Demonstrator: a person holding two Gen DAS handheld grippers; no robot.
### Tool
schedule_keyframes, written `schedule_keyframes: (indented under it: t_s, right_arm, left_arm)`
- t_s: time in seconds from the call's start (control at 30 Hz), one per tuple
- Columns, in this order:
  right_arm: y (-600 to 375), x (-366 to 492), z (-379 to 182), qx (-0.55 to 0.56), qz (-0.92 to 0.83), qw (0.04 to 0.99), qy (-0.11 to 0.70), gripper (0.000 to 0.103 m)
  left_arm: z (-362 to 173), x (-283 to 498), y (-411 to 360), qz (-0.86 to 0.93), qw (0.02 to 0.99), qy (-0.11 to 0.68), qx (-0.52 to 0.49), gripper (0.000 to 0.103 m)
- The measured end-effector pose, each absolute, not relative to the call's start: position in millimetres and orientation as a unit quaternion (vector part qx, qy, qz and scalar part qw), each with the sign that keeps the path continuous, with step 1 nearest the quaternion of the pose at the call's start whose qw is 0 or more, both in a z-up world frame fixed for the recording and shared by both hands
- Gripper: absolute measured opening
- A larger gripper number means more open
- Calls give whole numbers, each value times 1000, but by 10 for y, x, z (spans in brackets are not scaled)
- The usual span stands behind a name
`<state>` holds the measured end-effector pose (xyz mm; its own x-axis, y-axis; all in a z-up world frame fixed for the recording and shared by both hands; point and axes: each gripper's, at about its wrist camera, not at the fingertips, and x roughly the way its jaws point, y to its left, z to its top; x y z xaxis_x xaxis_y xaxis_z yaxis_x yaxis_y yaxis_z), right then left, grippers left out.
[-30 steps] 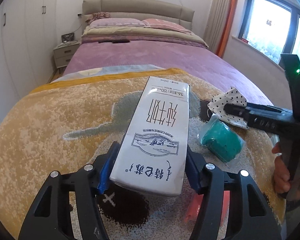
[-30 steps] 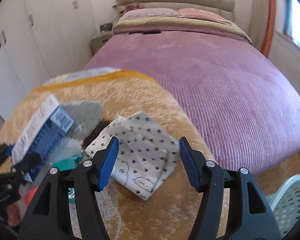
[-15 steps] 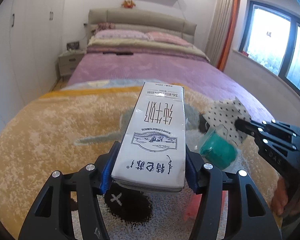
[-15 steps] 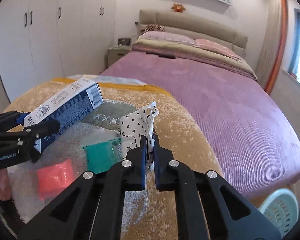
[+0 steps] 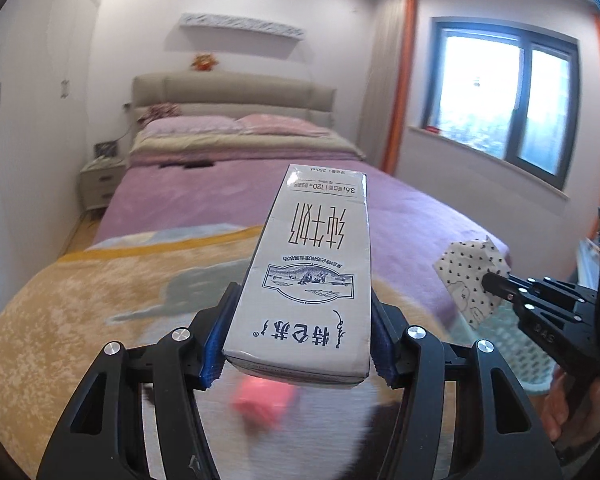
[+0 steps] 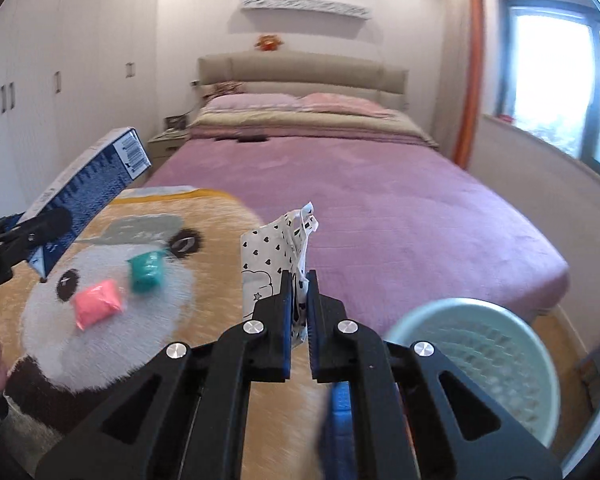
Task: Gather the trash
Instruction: 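Carry the milk carton and cloth over the wastebasket and release both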
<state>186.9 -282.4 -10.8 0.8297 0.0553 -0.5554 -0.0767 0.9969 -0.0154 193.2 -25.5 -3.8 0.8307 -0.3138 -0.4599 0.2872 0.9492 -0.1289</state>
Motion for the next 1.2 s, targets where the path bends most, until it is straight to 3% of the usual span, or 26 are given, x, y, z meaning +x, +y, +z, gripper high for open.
schedule_keyframes:
  t_s: [0.67,1.2]
  right_arm:
    - [-4280,1198,7,67,-97,950,288,5]
    - [-4862,1258,-422,140,-130,917,349,6]
  left_arm:
    - [-104,1546,-2152,-314,911,263,45,56]
    - [-404,1707,-2798,-344,881,316,81,57]
